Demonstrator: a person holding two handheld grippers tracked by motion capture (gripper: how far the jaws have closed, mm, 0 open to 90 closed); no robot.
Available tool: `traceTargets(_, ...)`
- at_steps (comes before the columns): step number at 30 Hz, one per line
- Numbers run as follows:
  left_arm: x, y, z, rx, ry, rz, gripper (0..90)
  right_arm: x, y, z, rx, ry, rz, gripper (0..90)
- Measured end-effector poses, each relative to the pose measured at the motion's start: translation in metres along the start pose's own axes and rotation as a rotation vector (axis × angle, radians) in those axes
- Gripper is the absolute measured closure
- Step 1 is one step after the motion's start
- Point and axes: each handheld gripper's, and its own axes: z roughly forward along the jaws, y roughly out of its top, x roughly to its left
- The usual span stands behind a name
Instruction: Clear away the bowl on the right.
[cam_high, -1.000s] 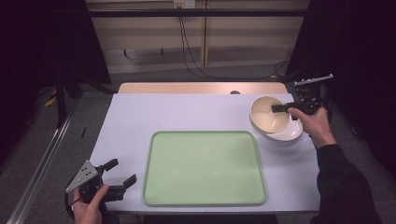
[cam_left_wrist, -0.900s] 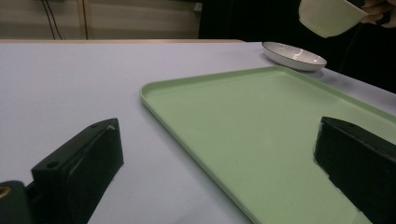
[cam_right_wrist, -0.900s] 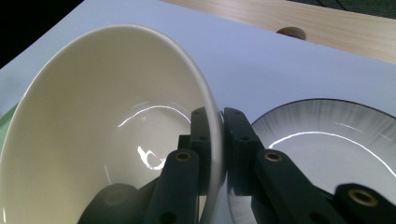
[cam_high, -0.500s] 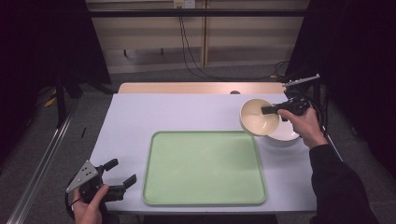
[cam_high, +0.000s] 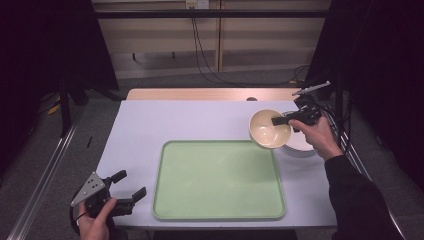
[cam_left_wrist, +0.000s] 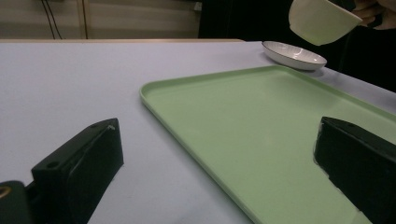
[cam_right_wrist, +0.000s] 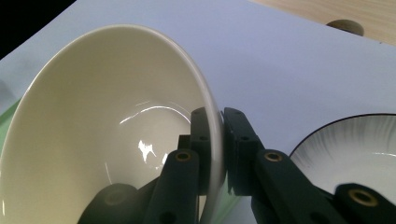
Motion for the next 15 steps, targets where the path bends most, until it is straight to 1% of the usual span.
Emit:
traceTargets(3, 0.0, 0.0, 0.0, -0.001, 0.0, 0.0, 1.4, 0.002, 0.0, 0.005, 0.007, 0.015, -0.003, 83.2)
traceTargets(5, 0.0, 0.0, 0.0, 0.0, 0.0, 0.0, 1.4, 0.003, 0.0, 0.008, 0.014, 0.01, -0.008, 83.2)
traceTargets(6, 0.0, 0.0, 0.0, 0.0, -0.001, 0.001, 1.4, 0.004, -0.001, 0.009, 0.018, 0.01, 0.004, 83.2)
traceTargets(8, 0.0, 0.0, 0.0, 0.001, 0.0, 0.001, 1.4, 0.005, -0.001, 0.013, 0.03, 0.015, -0.009, 83.2)
traceTargets(9, 0.001, 0.0, 0.0, 0.003, -0.001, 0.004, 1.4, 0.006, -0.002, 0.014, 0.03, 0.003, -0.005, 83.2)
traceTargets(11, 0.001, 0.0, 0.0, 0.011, -0.007, 0.011, 1.4, 0.007, -0.003, 0.02, 0.041, 0.009, -0.009, 83.2)
traceTargets(13, 0.001, 0.0, 0.0, 0.012, -0.008, 0.015, 1.4, 0.008, -0.003, 0.022, 0.046, 0.011, -0.007, 83.2)
traceTargets(14, 0.001, 0.0, 0.0, 0.012, -0.007, 0.014, 1.4, 0.008, -0.003, 0.024, 0.046, 0.006, -0.009, 83.2)
traceTargets(15, 0.0, 0.0, 0.0, 0.004, -0.004, 0.004, 1.4, 0.009, -0.004, 0.026, 0.049, 0.005, -0.012, 83.2)
